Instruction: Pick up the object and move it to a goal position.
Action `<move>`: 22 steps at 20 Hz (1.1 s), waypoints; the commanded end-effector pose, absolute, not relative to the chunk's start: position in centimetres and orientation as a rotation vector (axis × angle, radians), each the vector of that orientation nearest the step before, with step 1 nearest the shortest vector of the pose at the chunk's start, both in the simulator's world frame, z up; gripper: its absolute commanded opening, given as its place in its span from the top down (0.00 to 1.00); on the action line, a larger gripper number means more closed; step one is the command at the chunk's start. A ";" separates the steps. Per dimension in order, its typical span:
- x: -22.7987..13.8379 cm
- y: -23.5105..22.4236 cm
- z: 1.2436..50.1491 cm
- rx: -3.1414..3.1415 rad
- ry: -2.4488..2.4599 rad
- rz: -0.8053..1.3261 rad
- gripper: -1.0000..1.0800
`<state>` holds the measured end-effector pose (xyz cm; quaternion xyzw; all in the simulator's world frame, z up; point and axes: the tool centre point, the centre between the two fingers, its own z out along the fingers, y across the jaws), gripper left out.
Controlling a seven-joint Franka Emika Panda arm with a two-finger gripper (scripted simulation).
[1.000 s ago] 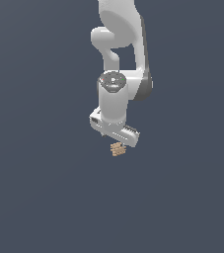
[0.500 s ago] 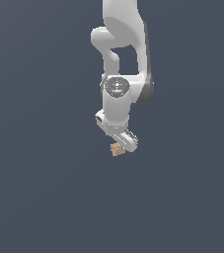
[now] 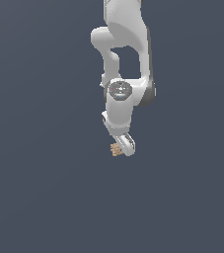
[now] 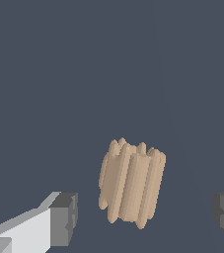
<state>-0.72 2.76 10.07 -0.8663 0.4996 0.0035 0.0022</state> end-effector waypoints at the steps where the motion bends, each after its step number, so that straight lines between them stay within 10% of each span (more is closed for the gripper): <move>1: -0.8 2.9 9.7 -2.673 1.645 0.008 0.04; 22: -1.1 3.4 7.9 -2.549 1.837 0.000 0.04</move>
